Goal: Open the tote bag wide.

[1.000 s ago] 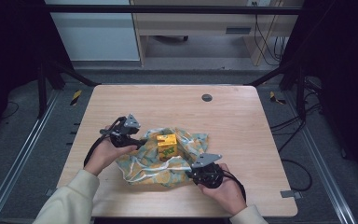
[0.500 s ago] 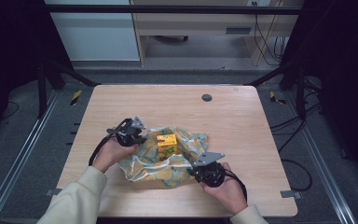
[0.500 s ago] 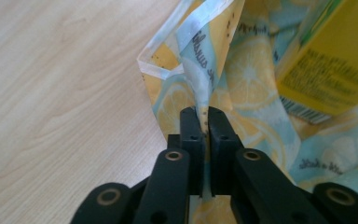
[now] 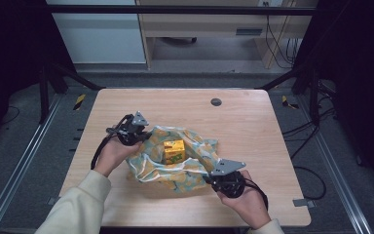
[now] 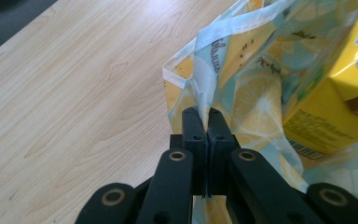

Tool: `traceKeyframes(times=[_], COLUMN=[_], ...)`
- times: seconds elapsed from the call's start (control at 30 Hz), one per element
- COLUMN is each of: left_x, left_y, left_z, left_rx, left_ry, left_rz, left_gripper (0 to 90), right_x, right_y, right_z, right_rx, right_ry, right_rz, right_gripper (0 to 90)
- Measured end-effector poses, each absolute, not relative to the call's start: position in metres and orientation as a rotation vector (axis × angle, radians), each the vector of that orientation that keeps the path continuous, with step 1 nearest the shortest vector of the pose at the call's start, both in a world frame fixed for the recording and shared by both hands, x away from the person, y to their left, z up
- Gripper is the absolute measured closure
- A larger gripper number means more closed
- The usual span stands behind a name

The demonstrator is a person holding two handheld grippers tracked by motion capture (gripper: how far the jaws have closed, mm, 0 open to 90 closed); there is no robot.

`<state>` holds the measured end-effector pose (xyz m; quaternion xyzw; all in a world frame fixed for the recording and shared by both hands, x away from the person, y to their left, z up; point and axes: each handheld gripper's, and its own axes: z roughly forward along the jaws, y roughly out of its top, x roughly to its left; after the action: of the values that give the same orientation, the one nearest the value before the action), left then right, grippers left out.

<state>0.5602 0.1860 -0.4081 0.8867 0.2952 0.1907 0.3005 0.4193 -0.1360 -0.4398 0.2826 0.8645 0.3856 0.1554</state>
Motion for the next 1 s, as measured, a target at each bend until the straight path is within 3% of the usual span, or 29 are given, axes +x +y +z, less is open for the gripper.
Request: traceKeyframes(times=[1.0], left_x=[0.562], left_y=[0.187], left_z=[-0.459], left_rx=[2.364], left_ry=[0.863], left_rz=[0.47], left_gripper=[89.3], right_x=[0.431], right_y=[-0.145], right_z=[-0.479], right_rx=[0.896], right_ry=[2.536], right_rz=[1.014], right_gripper=[88.7])
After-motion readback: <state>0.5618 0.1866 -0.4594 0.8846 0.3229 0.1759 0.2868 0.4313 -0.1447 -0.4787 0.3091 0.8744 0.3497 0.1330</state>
